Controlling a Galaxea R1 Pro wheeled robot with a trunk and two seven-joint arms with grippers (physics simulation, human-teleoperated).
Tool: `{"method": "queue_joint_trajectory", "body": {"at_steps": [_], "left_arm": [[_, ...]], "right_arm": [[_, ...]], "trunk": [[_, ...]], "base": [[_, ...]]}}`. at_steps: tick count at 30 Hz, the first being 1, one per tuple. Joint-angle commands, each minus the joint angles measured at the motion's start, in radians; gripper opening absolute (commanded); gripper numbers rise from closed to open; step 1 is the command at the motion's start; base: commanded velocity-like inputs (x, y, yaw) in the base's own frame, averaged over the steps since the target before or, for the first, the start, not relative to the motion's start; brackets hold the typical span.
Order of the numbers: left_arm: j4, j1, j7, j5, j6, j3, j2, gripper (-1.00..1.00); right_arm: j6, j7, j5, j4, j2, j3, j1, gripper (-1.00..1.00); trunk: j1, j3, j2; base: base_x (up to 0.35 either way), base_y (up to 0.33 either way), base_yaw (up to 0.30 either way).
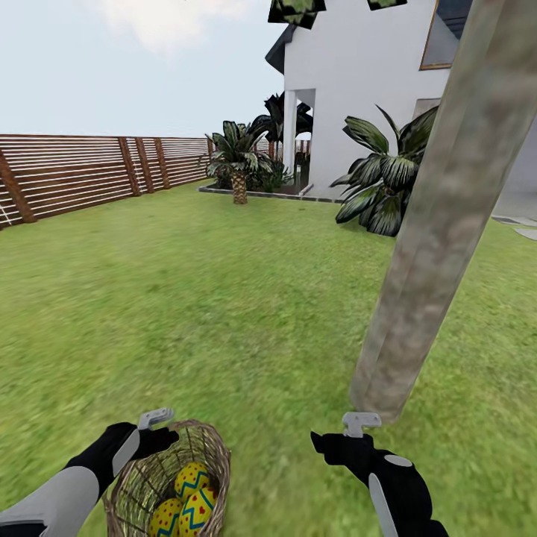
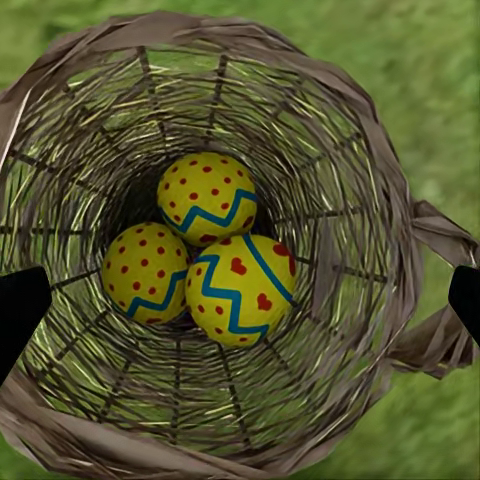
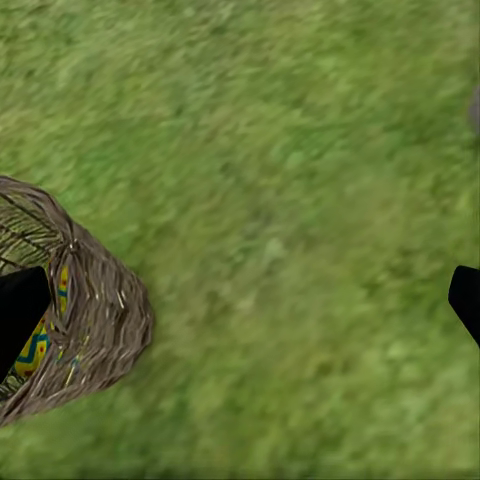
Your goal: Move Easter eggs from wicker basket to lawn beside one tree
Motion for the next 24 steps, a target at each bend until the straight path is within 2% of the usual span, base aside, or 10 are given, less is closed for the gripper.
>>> {"method": "queue_joint_trajectory", "body": {"at_steps": [1,9,24], "left_arm": [[0.006,0.0,-0.002,0.003,0.006,0.001,0.0,1.0],[0.039,0.0,-0.001,0.006,0.007,0.001,0.0,1.0],[0.043,0.0,-0.002,0.007,0.009,0.001,0.0,1.0]], "right_arm": [[0.005,0.003,0.0,-0.001,0.0,-0.001,-0.001,1.0],[0.004,0.003,0.0,-0.001,0.0,-0.001,0.0,1.0],[0.001,0.004,0.0,-0.001,-0.001,-0.003,0.0,1.0]], "trunk": [[0.004,-0.004,-0.008],[0.035,-0.029,-0.064],[0.092,-0.076,-0.169]], "base": [[0.0,0.0,0.0],[0.0,0.0,0.0],[0.0,0.0,0.0]]}}
